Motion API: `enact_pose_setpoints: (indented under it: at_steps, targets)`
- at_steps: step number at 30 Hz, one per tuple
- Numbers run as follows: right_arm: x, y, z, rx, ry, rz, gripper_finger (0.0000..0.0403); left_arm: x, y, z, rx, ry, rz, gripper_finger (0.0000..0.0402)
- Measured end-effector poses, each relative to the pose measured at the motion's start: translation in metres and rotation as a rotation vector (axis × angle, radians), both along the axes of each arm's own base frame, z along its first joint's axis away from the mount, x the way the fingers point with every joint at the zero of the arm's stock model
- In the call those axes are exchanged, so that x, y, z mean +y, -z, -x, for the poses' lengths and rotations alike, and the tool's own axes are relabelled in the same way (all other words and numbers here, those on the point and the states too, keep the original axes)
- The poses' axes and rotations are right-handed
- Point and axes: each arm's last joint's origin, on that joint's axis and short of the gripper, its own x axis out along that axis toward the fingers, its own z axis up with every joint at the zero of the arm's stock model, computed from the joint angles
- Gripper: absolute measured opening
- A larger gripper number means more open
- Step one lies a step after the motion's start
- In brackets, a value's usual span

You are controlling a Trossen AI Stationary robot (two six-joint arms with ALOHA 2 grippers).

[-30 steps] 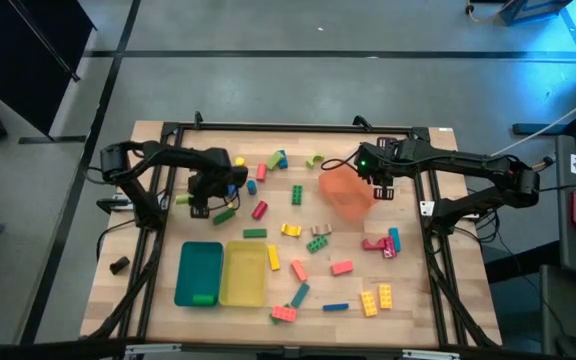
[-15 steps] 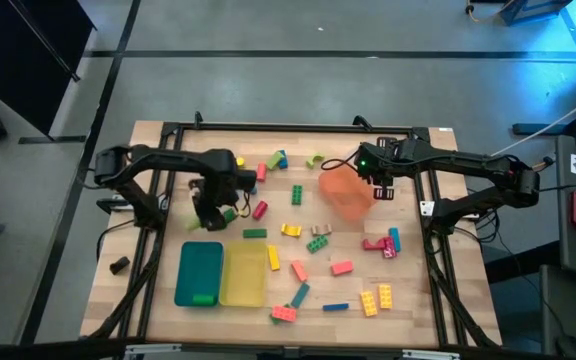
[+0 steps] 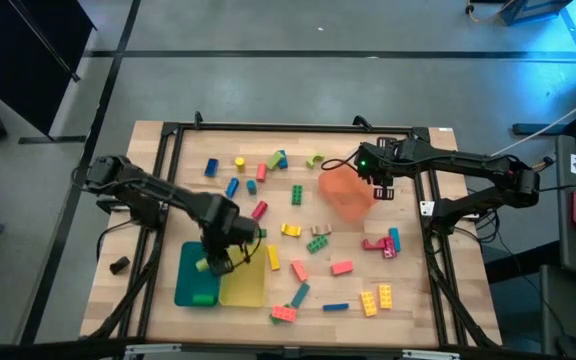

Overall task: Sort blocks by size
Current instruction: Put the light green cylinder block into the blue bin, then put the blue rectangle game piece into the yellow bin

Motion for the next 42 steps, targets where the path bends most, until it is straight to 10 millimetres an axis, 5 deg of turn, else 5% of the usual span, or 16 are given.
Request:
enact_pose_setpoints:
  at_steps: [9, 20, 27, 42]
  targets:
    - [0.000, 0.000, 0.000, 0.000, 0.000, 0.000, 0.0159, -0.016, 0.001, 0.006, 0.040, -0.156, -0.140, 0.0149]
    - [0.000, 0.000, 0.000, -0.001, 0.001, 0.000, 0.0159, -0.001, 0.002, 0.004, 0.029, -0.166, -0.229, 0.0193]
    - [0.000, 0.000, 0.000, -0.005, 0.009, -0.002, 0.0159, 0.041, 0.002, -0.001, 0.038, -0.219, -0.348, 0.0194]
    - [0.000, 0.000, 0.000, -0.011, 0.009, -0.018, 0.0159, 0.179, 0.002, 0.015, 0.032, -0.242, -0.326, 0.0194]
